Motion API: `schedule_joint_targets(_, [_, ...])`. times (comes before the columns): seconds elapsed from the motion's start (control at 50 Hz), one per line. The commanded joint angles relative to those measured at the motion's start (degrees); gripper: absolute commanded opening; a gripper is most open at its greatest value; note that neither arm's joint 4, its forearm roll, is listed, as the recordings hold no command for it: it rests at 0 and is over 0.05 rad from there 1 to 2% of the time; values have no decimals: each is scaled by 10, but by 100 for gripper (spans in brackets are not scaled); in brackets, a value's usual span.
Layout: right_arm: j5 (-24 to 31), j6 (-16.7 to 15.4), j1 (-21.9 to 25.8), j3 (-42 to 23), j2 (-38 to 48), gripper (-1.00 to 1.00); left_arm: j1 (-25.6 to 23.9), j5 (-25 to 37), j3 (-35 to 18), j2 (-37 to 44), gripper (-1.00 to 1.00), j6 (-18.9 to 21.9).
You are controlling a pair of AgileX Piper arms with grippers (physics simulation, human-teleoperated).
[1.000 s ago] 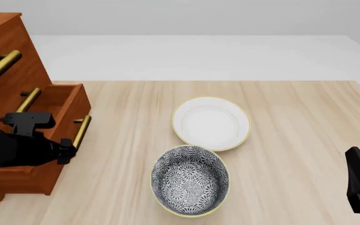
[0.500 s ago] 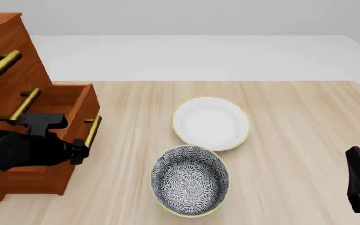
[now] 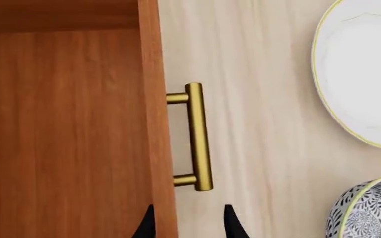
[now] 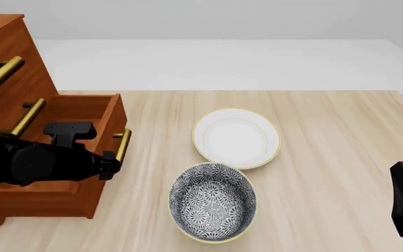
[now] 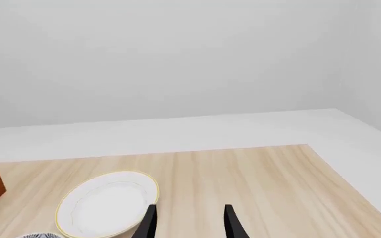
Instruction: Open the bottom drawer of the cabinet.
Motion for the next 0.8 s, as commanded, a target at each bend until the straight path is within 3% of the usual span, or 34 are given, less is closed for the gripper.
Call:
schedule_joint_targets(0.02, [0, 1, 0, -1, 0, 100, -28, -3, -17, 12, 100, 2])
schedule_joint_targets(0.8, [-8, 3, -1, 5, 0, 100, -87, -16, -46, 56, 100, 1])
